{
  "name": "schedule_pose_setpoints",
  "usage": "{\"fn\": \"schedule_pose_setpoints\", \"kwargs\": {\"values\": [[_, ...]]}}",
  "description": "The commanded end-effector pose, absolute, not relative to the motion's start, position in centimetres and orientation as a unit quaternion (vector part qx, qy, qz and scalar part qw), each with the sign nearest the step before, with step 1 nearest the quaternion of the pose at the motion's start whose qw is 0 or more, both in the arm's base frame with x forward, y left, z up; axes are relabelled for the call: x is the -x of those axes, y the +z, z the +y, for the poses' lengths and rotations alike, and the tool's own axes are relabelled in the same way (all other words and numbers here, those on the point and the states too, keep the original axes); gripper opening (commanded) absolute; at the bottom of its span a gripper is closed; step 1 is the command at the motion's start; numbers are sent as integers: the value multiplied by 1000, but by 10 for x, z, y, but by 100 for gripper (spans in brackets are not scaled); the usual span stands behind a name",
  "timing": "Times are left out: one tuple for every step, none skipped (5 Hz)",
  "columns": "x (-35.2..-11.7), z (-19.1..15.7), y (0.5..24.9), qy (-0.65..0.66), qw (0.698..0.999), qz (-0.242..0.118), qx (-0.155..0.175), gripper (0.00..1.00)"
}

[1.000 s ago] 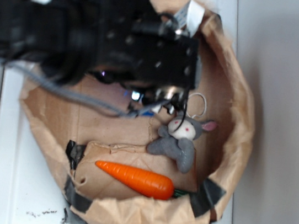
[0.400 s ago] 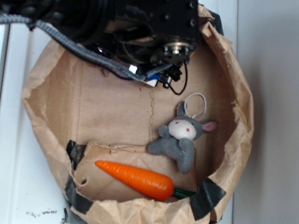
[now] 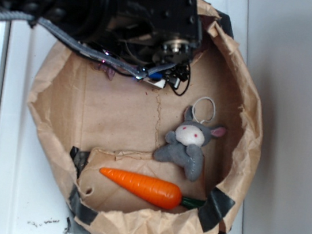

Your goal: Grab the wood chip.

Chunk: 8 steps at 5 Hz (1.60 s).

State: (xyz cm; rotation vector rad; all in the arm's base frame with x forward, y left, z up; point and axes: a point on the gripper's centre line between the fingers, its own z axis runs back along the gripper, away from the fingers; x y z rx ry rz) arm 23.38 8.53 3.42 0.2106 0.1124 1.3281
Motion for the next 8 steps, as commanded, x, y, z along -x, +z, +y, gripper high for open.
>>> {"fn": "schedule_pose_setpoints", "kwargs": {"values": [[-225,120,28,606,789,18,-96,100],[-220,130,25,591,802,6,-86,100],[-214,133,13,575,814,4,-88,100],[-212,132,14,559,826,-9,-76,100],[-212,129,17,571,817,-23,-81,0],[-213,127,19,568,818,-29,-83,0],[-216,128,23,568,818,-37,-84,0],[-217,127,27,571,816,-41,-81,0]]}}
